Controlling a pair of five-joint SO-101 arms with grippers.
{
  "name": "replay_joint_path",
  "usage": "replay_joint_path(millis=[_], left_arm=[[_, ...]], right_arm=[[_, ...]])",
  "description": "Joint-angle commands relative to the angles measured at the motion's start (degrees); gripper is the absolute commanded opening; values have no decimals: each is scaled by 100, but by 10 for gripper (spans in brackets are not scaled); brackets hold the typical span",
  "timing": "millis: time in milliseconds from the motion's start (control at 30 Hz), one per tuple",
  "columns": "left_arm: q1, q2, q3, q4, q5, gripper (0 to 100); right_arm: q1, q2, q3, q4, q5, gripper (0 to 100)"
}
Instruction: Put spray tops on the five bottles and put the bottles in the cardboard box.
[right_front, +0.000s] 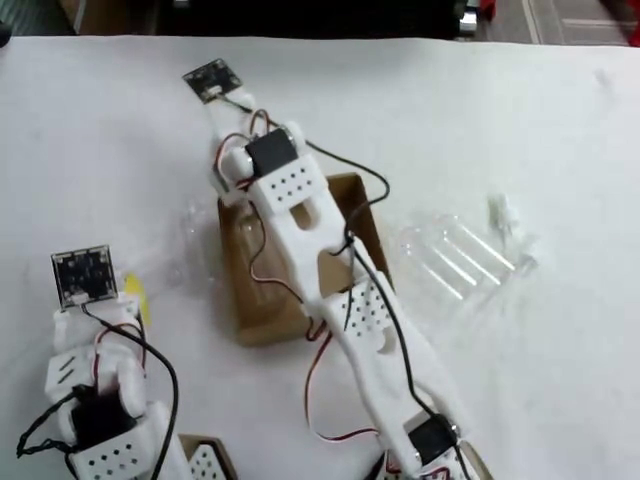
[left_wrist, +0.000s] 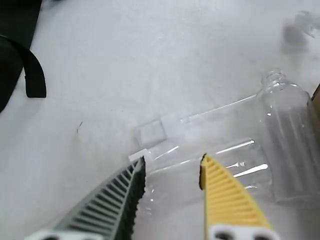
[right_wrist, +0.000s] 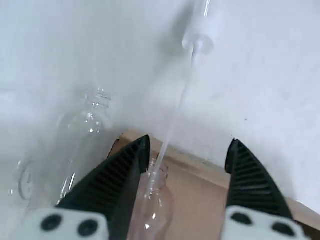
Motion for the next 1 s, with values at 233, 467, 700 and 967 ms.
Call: replay_joint_path(millis=[233, 467, 700, 967], left_arm=[[57, -57, -44, 0, -44, 169], [66, -57, -44, 0, -44, 169], [66, -57, -44, 0, -44, 169], [66, -57, -44, 0, -44, 169]], right_arm=[[-101, 532, -35, -532, -62, 173], [13, 681, -79, -1086, -53, 25], [-418, 673, -88, -971, 1108, 18], [-549, 84, -545, -664, 1143, 18]])
